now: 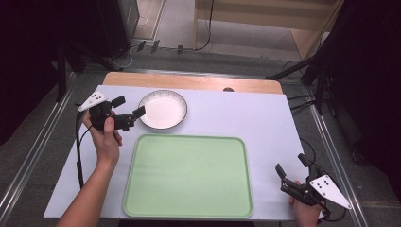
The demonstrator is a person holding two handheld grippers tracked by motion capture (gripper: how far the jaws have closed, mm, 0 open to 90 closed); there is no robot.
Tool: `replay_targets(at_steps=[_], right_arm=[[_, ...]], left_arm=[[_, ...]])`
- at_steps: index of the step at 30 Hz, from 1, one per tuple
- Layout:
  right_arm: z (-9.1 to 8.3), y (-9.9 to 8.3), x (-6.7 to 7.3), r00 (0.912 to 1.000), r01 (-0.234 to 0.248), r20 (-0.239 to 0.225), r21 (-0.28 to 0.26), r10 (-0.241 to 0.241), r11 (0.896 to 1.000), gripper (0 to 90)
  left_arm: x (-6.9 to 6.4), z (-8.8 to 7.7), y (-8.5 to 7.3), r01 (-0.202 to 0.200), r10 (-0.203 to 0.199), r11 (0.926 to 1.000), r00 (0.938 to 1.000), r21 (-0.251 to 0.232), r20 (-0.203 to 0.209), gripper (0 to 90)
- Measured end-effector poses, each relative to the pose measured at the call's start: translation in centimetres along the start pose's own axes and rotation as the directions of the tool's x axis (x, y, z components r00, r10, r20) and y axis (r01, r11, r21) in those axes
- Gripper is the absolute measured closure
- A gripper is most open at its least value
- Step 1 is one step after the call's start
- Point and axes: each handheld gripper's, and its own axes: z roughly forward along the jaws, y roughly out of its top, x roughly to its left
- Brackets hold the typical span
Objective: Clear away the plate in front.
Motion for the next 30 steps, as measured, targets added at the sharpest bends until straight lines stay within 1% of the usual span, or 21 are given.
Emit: replay_targets(at_steps=[4,9,11,13,16,18,21,24,27,30], right_arm=[[0.0,0.0,0.0,1.0000,0.000,0.000,0.000,0.000,1.000,14.4],[0.0,0.0,0.0,1.0000,0.001,0.000,0.000,-0.001,1.000,14.5],[0.0,0.0,0.0,1.0000,0.002,0.000,0.000,-0.002,1.000,14.5],[0.0,0.0,0.0,1.0000,0.001,-0.002,0.000,-0.001,1.000,14.5],[0.0,0.0,0.0,1.0000,0.002,-0.002,-0.001,-0.002,1.000,14.5],[0.0,0.0,0.0,1.0000,0.003,-0.002,0.000,-0.003,1.000,14.5],[0.0,0.0,0.0,1.0000,0.001,-0.004,0.000,-0.001,1.000,14.4],[0.0,0.0,0.0,1.0000,0.001,-0.003,-0.001,-0.001,1.000,14.5],[0.0,0.0,0.0,1.0000,0.006,-0.005,-0.001,-0.006,1.000,14.5],[0.0,0.0,0.0,1.0000,0.002,-0.005,-0.001,-0.002,1.000,14.5]], left_arm=[[0.2,0.7,0.5,0.003,-0.003,0.9999,1.0000,0.011,0.001,0.0],[0.4,1.5,1.0,0.019,-0.019,0.9997,0.9998,0.015,0.002,0.0],[0.6,1.8,1.2,0.026,-0.026,0.9995,0.9997,0.017,-0.004,0.3],[0.7,2.1,1.2,0.031,-0.031,0.9993,0.9994,0.022,-0.016,2.8],[1.0,2.6,1.2,0.041,-0.041,0.9987,0.9990,0.028,-0.018,3.3],[1.4,3.1,1.3,0.057,-0.056,0.9975,0.9981,0.040,-0.024,3.6],[2.0,3.8,1.4,0.094,-0.093,0.9948,0.9954,0.040,-0.026,4.9],[2.3,4.2,1.5,0.106,-0.104,0.9933,0.9942,0.047,-0.026,5.4],[2.7,5.2,1.8,0.119,-0.117,0.9896,0.9927,0.080,-0.028,5.5],[3.2,5.8,1.8,0.148,-0.146,0.9833,0.9888,0.105,-0.033,5.7]])
